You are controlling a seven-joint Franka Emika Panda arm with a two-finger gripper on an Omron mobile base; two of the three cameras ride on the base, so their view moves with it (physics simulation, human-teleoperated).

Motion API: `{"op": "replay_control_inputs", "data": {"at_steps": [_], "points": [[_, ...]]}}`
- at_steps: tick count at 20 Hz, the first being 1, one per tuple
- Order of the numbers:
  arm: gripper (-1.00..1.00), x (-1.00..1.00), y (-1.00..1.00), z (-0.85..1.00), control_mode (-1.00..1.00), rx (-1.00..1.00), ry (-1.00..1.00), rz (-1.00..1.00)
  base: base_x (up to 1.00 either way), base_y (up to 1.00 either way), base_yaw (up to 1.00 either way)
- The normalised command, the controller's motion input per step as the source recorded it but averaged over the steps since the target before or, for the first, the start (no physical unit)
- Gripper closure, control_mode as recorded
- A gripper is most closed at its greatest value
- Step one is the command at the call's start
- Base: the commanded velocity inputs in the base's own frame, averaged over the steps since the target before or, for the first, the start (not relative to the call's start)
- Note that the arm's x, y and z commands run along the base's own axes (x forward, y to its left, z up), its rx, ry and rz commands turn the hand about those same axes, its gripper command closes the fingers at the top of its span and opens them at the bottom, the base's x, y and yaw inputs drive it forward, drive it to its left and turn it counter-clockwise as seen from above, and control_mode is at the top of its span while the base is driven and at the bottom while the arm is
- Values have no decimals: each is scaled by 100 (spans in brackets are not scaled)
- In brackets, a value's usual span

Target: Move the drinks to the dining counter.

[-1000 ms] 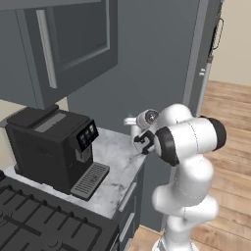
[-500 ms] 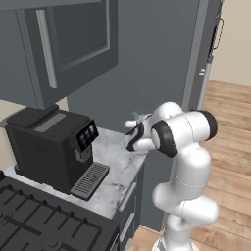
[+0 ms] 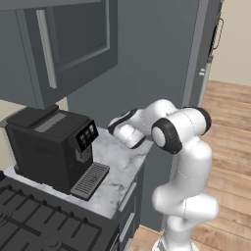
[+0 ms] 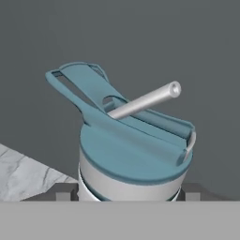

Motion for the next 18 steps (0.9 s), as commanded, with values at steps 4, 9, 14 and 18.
{"op": "replay_control_inputs", "data": {"at_steps": [4, 9, 14, 18], "points": [[100, -5, 0, 9, -100, 2, 0, -7, 0, 0, 0], [100, -43, -28, 64, -100, 11, -3, -6, 0, 0, 0], [100, -95, -57, 77, -100, 19, -18, -4, 0, 0, 0], [100, -100, -64, 59, -100, 16, -23, -2, 0, 0, 0]]}}
